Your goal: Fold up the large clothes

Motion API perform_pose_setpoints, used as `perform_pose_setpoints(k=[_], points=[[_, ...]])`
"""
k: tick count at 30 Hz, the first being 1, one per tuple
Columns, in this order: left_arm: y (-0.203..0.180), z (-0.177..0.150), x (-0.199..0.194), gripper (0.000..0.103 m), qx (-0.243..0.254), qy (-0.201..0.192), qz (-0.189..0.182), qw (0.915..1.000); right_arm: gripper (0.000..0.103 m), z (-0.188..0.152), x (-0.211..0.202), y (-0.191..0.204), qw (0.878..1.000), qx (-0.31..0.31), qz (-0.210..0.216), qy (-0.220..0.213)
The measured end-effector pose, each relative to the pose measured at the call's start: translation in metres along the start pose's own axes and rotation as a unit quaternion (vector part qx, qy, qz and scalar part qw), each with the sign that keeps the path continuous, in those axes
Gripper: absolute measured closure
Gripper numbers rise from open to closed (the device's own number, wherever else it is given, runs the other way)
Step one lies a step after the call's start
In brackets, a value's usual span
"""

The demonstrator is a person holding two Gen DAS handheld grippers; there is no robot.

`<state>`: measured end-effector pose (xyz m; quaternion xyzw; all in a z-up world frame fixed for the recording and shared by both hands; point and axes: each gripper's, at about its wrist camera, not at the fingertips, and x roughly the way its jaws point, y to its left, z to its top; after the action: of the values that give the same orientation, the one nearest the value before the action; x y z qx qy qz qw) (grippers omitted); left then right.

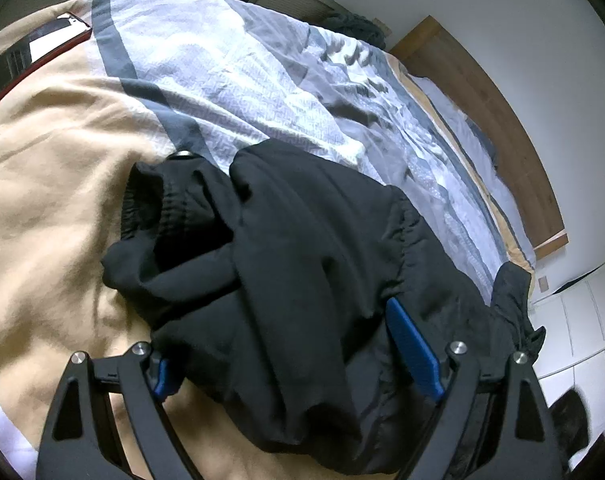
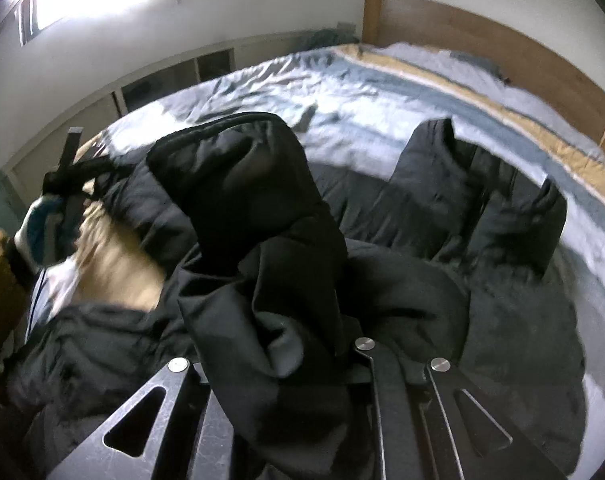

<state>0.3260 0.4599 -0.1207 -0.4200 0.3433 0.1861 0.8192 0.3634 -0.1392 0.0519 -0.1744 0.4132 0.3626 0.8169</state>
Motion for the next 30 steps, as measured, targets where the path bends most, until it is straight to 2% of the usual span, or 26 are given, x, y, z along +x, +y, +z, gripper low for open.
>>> perform_pose_setpoints(k=[8, 13, 17, 22, 26, 30], points=[[0.004, -0.002, -0.001, 0.014, 0.003, 0.002, -0.005, 1.0000, 0.081, -0.045, 0.012, 0.024, 0.998, 0.016, 0.014, 0.053], [0.008, -0.007, -0.013, 0.014, 0.004, -0.002, -0.001, 1.0000, 0.045, -0.054, 0.013, 0.035, 0.998, 0.024, 0.033, 0.052], [0.013, -0.015, -0.030, 0.014, -0.001, -0.004, 0.009, 0.9999, 0.044, -0.054, -0.003, 0.049, 0.998, 0.010, 0.045, 0.040], [0.005, -0.030, -0.060, 0.014, 0.009, -0.006, 0.023, 0.9997, 0.044, -0.050, -0.035, 0.045, 0.998, 0.019, 0.054, 0.004], [-0.029, -0.052, -0.083, 0.014, 0.040, 0.001, 0.020, 0.9990, 0.044, -0.057, -0.072, 0.021, 0.998, 0.043, 0.037, -0.031], [-0.095, -0.086, -0.100, 0.014, 0.095, 0.012, -0.006, 0.9954, 0.044, -0.067, -0.105, -0.017, 0.996, 0.069, -0.001, -0.057]])
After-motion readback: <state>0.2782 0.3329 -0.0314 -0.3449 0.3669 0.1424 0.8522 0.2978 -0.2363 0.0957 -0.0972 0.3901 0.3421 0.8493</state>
